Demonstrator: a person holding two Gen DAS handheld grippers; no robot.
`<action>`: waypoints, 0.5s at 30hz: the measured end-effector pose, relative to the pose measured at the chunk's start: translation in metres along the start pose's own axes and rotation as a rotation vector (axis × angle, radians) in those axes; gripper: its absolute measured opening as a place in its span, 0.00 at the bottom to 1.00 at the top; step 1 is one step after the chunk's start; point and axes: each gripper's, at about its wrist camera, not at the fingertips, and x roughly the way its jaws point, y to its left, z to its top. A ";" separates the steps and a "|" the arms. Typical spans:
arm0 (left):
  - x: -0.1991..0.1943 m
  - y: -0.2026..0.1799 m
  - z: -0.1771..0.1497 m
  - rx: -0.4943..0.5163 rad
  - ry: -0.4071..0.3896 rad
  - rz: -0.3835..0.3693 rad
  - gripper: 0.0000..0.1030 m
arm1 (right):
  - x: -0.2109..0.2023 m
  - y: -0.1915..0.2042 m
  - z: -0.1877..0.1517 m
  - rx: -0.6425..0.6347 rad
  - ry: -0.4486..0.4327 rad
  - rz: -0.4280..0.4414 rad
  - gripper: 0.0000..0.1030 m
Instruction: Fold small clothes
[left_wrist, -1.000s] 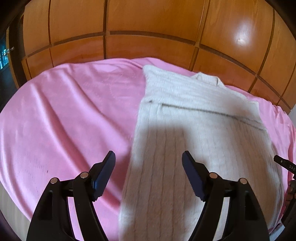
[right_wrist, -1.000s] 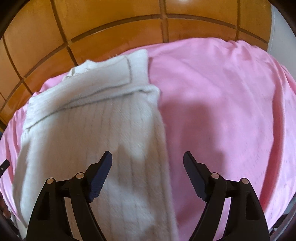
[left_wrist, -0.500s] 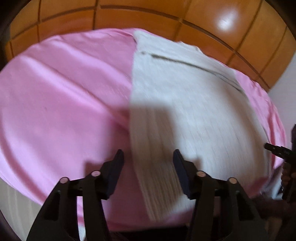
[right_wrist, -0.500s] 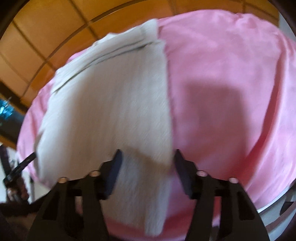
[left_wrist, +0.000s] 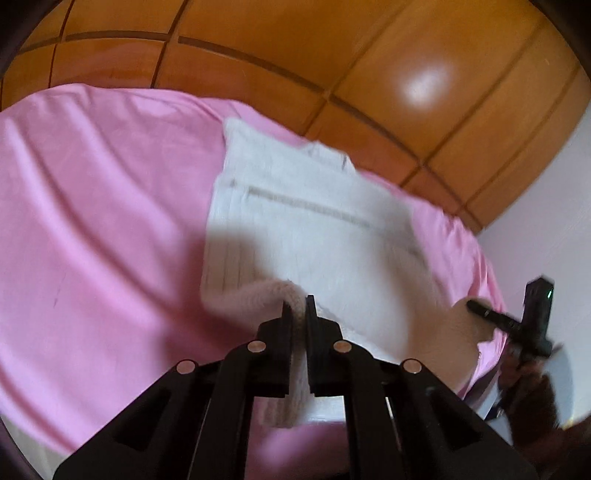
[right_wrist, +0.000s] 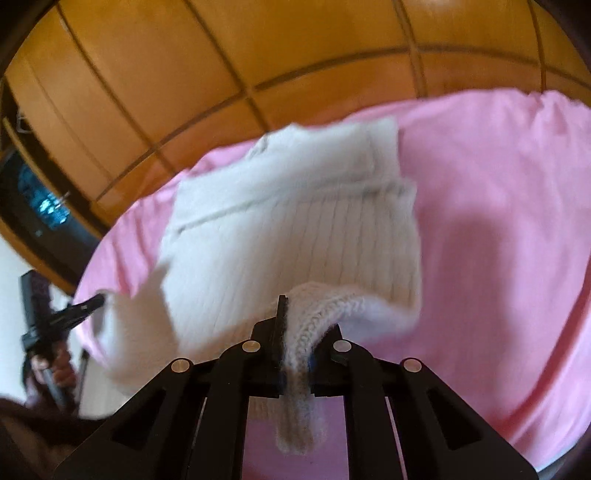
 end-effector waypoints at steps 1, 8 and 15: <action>0.008 0.000 0.011 -0.001 -0.004 0.009 0.05 | 0.008 -0.003 0.010 0.021 -0.001 -0.017 0.07; 0.072 0.012 0.087 -0.090 -0.032 0.125 0.55 | 0.059 -0.046 0.061 0.169 -0.015 -0.044 0.26; 0.077 0.048 0.060 -0.182 -0.024 0.139 0.64 | 0.036 -0.071 0.034 0.230 -0.045 -0.032 0.76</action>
